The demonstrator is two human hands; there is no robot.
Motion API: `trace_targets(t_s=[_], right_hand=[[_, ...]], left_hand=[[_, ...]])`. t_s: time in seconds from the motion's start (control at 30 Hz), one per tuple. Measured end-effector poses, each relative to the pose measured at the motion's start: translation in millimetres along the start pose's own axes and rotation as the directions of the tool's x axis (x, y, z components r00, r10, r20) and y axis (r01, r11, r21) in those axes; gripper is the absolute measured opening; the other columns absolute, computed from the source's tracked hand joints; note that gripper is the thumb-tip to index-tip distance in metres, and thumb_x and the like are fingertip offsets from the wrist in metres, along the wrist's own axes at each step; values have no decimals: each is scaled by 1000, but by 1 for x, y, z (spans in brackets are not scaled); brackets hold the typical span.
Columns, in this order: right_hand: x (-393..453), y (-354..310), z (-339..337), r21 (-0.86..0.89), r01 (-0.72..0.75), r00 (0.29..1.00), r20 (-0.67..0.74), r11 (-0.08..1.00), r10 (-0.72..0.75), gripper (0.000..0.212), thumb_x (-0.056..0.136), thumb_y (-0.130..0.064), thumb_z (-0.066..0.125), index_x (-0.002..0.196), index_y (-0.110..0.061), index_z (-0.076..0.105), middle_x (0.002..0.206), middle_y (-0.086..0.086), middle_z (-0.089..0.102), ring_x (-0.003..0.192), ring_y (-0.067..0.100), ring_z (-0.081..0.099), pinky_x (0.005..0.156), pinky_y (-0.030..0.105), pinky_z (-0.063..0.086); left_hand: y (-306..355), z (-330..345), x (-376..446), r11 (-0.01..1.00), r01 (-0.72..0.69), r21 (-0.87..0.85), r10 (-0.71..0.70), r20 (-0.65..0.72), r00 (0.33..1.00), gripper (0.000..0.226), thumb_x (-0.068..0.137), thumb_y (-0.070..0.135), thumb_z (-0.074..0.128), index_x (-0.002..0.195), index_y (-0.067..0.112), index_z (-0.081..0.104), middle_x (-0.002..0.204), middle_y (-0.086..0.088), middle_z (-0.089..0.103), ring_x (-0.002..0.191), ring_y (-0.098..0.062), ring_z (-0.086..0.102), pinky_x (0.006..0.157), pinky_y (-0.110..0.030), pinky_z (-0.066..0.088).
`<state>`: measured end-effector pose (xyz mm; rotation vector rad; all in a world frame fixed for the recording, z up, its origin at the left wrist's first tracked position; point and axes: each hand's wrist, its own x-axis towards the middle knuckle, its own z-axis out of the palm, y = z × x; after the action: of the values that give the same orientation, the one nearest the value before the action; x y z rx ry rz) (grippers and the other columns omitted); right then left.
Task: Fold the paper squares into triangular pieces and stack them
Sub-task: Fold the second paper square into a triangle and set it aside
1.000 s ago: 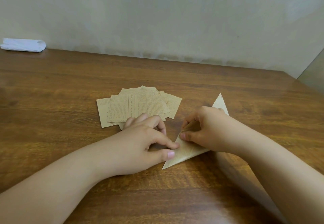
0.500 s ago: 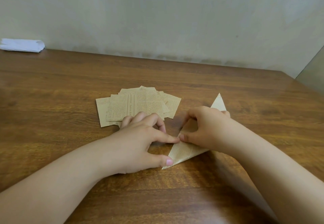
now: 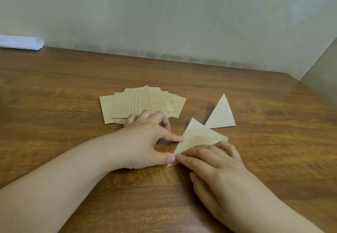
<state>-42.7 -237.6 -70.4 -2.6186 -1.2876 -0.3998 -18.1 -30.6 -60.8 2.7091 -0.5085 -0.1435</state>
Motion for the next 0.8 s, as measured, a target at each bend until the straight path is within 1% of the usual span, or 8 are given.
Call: trace_targets(t_s=[0.07,0.17,0.23,0.33,0.43,0.6,0.7,0.8], right_hand=[[-2,1,0,5,10,1000,16,1000,-10,36,86,-25,45,112,-22,68,108,-10,65,101,10,61,91,32,34],[-4,2,0,-10,20,999,43,1000,-19,37,84,-24,45,112,-22,69,109,-9,65,102,10,61,91,34,34],[-4,3,-1,-62,48,998,39,997,-45,38,82,-24,46,112,-21,69,106,-8,64,101,11,60,91,35,33],[-3,2,-4,-150,116,993,37,982,-112,38,82,-26,46,111,-20,70,101,-7,65,98,13,61,91,35,33],[-1,4,-8,-173,134,991,46,976,-128,37,82,-27,45,108,-22,70,99,-9,65,97,13,61,93,34,31],[-7,20,-16,-224,66,998,34,972,-60,31,81,-29,47,99,-26,73,96,-13,64,102,15,57,93,40,29],[-13,32,-21,-242,11,1000,17,970,-7,31,81,-28,48,99,-28,73,97,-15,63,104,17,54,91,39,25],[-17,35,-21,-219,-22,1000,15,975,26,32,78,-27,49,99,-30,73,96,-16,63,103,16,53,90,39,25]], left_hand=[[-1,-1,0,1000,-1,0,1,7,1000,43,78,62,54,119,66,43,106,27,30,107,0,23,102,-25,11],[-3,-5,-1,1000,-9,16,8,59,998,46,78,63,54,122,68,39,108,28,28,108,2,21,105,-27,10],[-5,-6,-1,999,-19,30,16,91,996,48,79,63,54,122,69,35,109,28,26,108,3,19,105,-27,10],[-5,-7,-1,999,-24,41,20,94,995,48,80,62,55,123,70,34,110,28,26,109,3,18,104,-26,10],[-4,-7,-1,999,-14,35,11,92,996,49,79,62,55,122,70,35,110,29,26,110,1,20,102,-25,10],[-3,-7,-1,999,-8,51,2,119,993,49,80,62,54,123,70,33,110,33,22,110,2,18,102,-25,8],[-4,-8,-1,999,-8,47,2,119,993,49,80,62,54,124,70,33,111,33,23,108,3,17,103,-26,7],[-3,-8,-1,999,-6,47,1,119,993,49,80,62,54,124,69,33,111,32,23,108,2,18,102,-26,7]])
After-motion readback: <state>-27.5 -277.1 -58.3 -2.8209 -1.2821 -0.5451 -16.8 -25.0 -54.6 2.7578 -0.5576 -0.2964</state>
